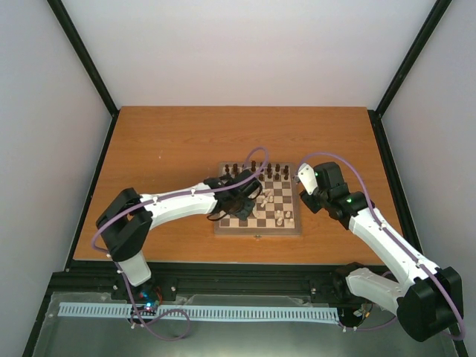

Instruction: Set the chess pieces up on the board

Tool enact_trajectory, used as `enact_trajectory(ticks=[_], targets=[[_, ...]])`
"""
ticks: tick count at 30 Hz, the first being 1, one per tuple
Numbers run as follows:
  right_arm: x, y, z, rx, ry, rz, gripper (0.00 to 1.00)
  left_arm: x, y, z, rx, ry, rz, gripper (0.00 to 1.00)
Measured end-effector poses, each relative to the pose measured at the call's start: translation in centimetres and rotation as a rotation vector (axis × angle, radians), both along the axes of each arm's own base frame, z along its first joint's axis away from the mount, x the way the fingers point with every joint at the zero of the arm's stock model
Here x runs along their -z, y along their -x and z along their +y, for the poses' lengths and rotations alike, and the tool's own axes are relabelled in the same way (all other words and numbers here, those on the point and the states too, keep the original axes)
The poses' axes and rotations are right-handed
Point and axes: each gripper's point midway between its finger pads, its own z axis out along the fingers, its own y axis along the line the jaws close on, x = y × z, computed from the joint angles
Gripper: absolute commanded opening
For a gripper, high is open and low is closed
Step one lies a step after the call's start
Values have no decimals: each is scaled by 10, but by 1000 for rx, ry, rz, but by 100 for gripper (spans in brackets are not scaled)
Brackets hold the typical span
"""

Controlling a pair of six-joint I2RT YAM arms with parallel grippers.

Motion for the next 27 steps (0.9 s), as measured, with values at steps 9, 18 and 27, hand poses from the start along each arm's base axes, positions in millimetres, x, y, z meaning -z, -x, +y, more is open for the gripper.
enact_trajectory(ticks=[9,18,27], targets=[[0,0,0,-3,2,0,45,-42,21,5,50,127,-10,14],[4,0,1,-6,5,15,45,-18,44,10,99,112,93,14],[7,0,2,-11,8,25,45,-1,48,8,114,87,141,15]])
